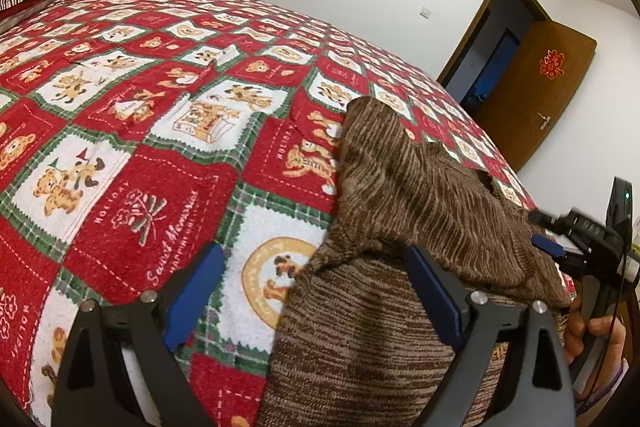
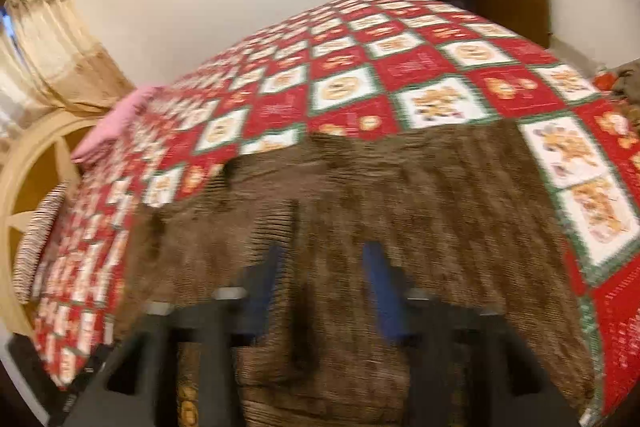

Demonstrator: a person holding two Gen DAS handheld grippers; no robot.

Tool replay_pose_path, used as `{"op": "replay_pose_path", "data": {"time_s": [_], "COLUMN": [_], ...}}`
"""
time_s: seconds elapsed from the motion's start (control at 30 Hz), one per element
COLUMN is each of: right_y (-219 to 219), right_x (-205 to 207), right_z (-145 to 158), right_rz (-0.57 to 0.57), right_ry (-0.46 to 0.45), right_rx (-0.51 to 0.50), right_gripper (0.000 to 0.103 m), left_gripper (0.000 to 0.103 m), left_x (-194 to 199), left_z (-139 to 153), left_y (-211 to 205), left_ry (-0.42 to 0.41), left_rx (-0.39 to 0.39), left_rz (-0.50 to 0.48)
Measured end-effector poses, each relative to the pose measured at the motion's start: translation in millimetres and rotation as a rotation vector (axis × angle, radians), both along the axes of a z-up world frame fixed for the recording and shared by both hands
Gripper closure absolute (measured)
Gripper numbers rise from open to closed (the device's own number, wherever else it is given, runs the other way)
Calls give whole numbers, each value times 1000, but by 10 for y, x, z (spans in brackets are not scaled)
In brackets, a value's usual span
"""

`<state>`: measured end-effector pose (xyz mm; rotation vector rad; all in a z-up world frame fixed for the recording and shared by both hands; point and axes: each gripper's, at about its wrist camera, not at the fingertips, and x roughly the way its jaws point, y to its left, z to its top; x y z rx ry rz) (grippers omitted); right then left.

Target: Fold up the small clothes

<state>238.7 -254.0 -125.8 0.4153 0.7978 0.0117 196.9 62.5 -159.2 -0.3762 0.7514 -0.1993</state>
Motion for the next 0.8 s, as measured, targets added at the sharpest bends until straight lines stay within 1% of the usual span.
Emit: {"op": "replay_pose_path", "data": {"time_s": [0.07,0.13,0.17,0.2,0.23,0.27,0.3,0.37,0.43,0.47,0.5,0.53,0.57,0.6,0.63,0.67,0.7,0.73,0.77,0.8], "right_y": [123,323,421,499,608,698,761,804,797,814,815,818,814,805,784,758,719,690,610,541], "right_x": [52,165,221,247,263,258,253,220,101,40,19,-2,26,56,107,148,141,108,29,-40], "right_z": [-5,-89,-156,-201,-222,-219,-200,-116,23,83,105,102,53,-9,-109,-206,-235,-191,-99,-29], "right_rz": [35,79,99,120,138,152,164,149,115,90,74,64,69,86,113,131,122,102,53,17], "right_ry": [-13,37,66,74,70,68,65,41,-25,-54,-69,-70,-50,-21,26,75,84,65,34,4], "right_rx": [-40,-150,-199,-232,-300,-363,-391,-427,-483,-533,-566,-600,-622,-627,-619,-611,-609,-599,-571,-541], "right_gripper": [33,33,34,36,42,58,78,89,89,89,89,89,89,89,89,85,79,75,60,52], "left_gripper": [8,8,8,8,8,8,8,8,8,8,8,8,8,8,8,8,8,8,8,8], "left_x": [-1,4,3,4,4,5,4,5,4,4,6,5,5,5,5,6,5,7,5,7], "left_z": [-2,-3,-4,-5,-5,-7,-6,-5,-4,-4,-3,-2,-2,-2,-2,-2,-2,-2,-2,-2], "left_y": [-9,-15,-18,-24,-25,-26,-26,-24,-25,-27,-26,-28,-36,-40,-39,-38,-40,-41,-38,-37], "left_ry": [0,0,1,1,1,1,1,1,0,0,0,1,1,1,1,1,1,1,1,1], "left_rx": [2,8,11,14,16,15,14,15,13,13,13,16,18,19,18,17,18,20,20,20], "left_rz": [0,1,1,1,1,1,1,0,1,2,2,2,2,2,2,2,2,2,2,2]}}
